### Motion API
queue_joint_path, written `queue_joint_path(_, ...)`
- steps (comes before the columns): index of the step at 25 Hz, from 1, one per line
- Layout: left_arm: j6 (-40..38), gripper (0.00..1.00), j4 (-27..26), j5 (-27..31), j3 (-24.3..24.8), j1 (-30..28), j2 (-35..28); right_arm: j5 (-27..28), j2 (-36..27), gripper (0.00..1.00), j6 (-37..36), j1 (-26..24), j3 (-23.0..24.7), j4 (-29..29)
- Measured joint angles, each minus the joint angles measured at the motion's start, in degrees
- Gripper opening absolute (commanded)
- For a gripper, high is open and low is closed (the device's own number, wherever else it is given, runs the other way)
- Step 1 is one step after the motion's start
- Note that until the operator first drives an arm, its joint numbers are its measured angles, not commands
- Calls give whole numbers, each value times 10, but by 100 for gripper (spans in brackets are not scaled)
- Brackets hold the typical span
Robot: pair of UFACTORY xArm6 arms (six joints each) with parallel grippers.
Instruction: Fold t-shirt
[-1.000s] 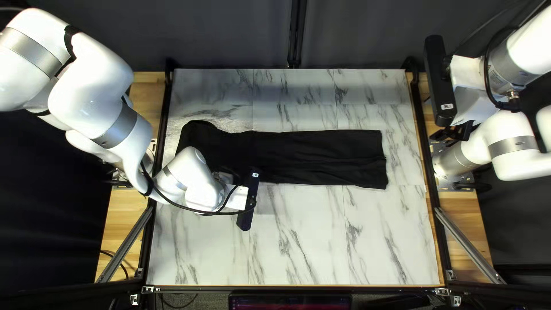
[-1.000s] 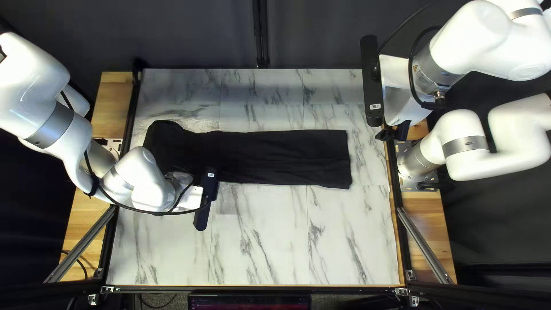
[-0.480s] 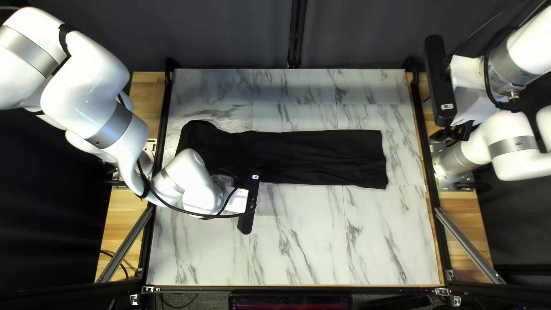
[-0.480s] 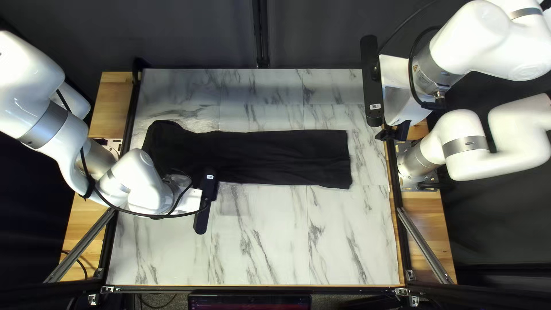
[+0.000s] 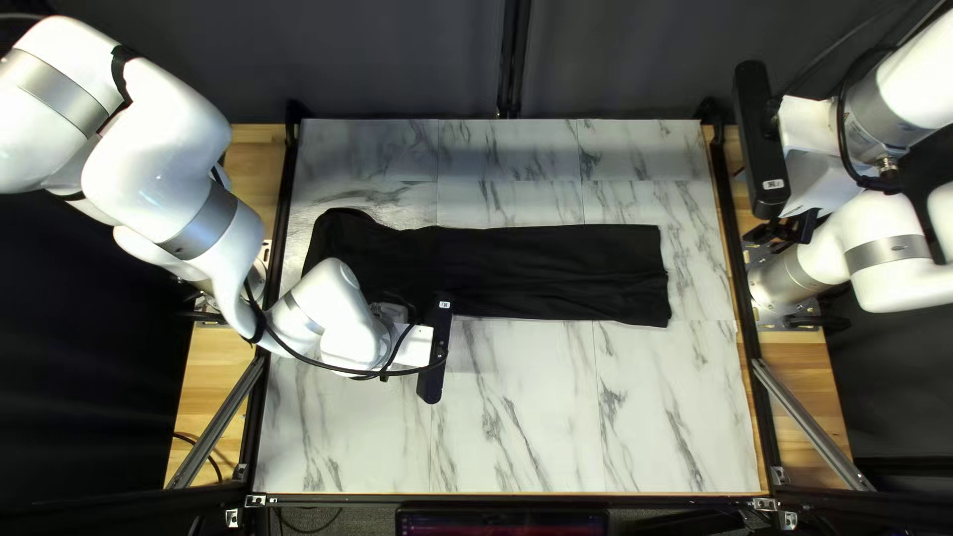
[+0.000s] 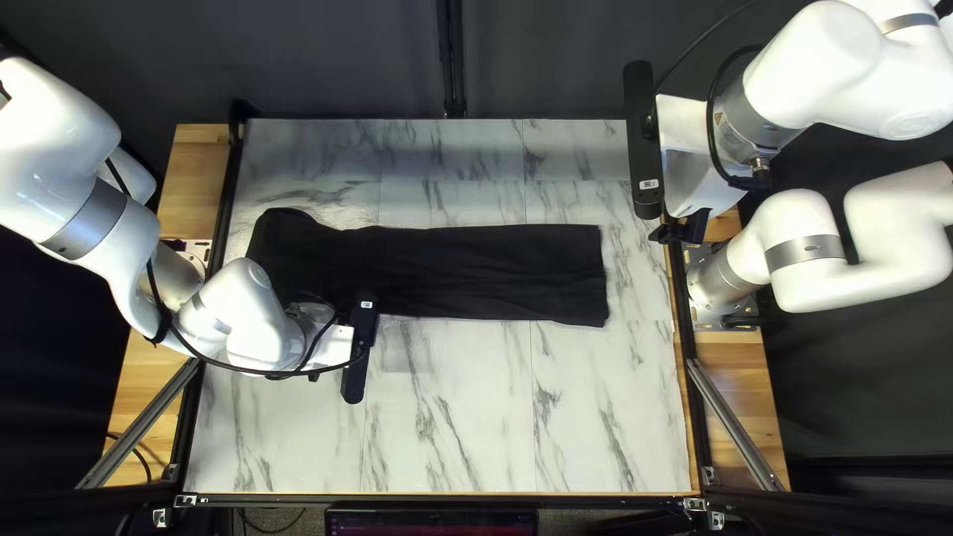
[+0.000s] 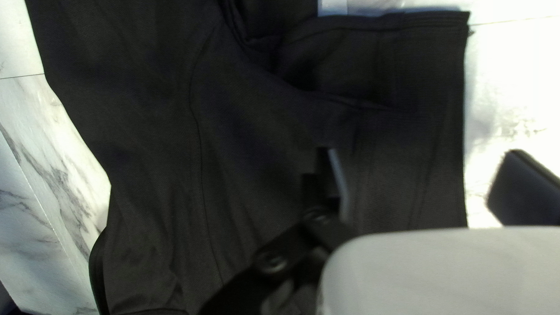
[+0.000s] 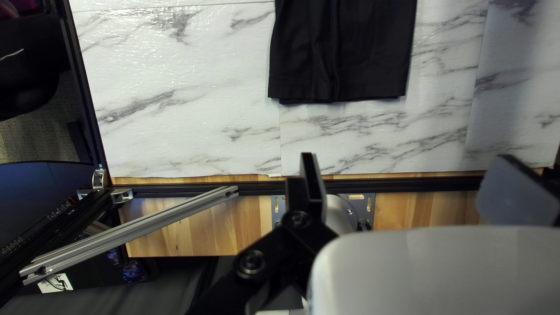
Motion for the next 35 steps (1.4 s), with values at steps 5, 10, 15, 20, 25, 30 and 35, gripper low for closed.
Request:
queue_joint_path(5,-12,0,10,-9,1,7,6,0,0,100,0,0,0,0)
queue_joint_path(10,-16,0,14,-21,2,16,10,0,0,100,0,0,0,0)
queue_joint_path(15,-12,73,7,-7,-7,6,2,0,0,100,0,0,0,0)
queue_joint_path(20,-13,99,9,-11,-11,6,6,0,0,100,0,0,0,0)
queue_joint_path(25,-17,96,14,-19,-11,10,13,0,0,100,0,0,0,0)
queue_joint_path(30,-37,86,28,-28,-10,14,22,0,0,100,0,0,0,0)
queue_joint_path(35,-52,32,35,-35,-4,19,25,0,0,100,0,0,0,0)
